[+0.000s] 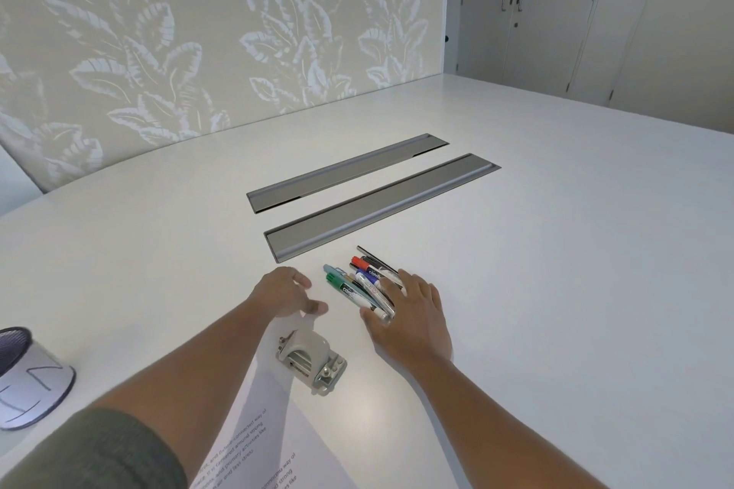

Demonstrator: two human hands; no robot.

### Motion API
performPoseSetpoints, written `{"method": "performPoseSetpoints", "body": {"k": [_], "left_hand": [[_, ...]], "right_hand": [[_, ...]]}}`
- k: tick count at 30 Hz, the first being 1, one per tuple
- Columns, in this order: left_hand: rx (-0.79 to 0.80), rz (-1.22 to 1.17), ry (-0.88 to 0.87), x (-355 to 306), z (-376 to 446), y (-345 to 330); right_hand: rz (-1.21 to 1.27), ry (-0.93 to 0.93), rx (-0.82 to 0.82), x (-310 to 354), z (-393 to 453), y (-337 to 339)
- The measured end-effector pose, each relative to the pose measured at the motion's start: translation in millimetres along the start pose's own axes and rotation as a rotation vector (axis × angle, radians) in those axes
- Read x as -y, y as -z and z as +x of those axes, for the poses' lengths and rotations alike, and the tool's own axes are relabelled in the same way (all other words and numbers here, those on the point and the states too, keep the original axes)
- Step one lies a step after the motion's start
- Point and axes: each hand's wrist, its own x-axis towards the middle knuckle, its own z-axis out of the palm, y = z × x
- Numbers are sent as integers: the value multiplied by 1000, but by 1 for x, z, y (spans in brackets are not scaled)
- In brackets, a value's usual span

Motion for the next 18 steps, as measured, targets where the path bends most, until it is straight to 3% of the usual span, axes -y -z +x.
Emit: {"method": "performPoseSetpoints", "body": {"k": [6,18], "left_hand": [[-31,117,-147,-24,18,-16],[66,-257,-269,-50,60,-24]], "right_hand": [[-101,-15,22,3,11,-3],[-92,-111,2,1,36,-8]]}}
